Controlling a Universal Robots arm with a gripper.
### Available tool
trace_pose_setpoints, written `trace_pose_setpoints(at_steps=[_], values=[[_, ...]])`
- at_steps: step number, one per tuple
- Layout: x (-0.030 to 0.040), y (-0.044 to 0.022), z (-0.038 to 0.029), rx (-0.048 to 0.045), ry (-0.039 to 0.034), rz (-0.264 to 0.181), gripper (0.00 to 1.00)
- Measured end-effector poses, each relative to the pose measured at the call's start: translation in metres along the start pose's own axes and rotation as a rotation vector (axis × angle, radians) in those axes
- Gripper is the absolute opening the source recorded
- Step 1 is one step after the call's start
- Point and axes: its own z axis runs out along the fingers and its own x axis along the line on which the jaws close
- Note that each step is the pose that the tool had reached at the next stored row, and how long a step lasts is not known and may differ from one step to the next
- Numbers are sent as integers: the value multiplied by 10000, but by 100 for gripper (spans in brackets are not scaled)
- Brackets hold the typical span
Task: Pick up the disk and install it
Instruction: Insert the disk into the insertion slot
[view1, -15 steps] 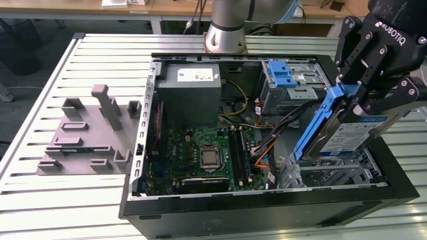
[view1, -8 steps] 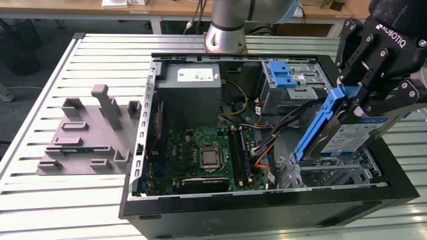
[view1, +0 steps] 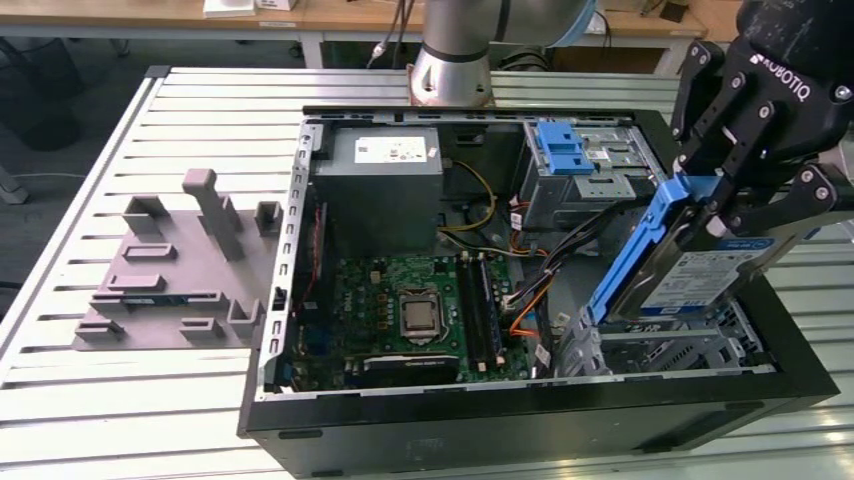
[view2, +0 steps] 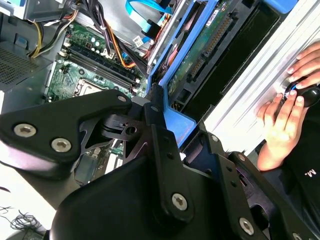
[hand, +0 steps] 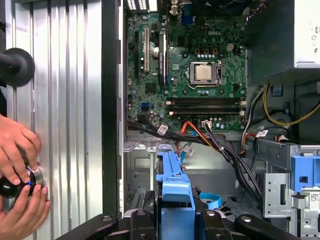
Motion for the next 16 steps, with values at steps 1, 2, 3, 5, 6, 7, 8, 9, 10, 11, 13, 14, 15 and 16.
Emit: trace_pose_setpoints(at_steps=[1,2,3,5,6,7,8,9,10,11,13,14,15,16], values=[[1,0,3,0,0,2,36],[3,0,5,0,0,4,36],[3,0,8,0,-1,5,36],[4,0,15,0,-1,6,36],[4,0,20,0,0,6,36],[4,0,26,0,-1,7,36],[4,0,31,0,0,6,36],[4,0,36,0,0,7,36],[4,0,42,0,0,6,36],[4,0,48,0,-1,7,36],[4,0,60,0,0,6,36],[4,0,66,0,0,6,36],[4,0,73,0,-1,6,36],[4,0,81,0,-1,7,36]])
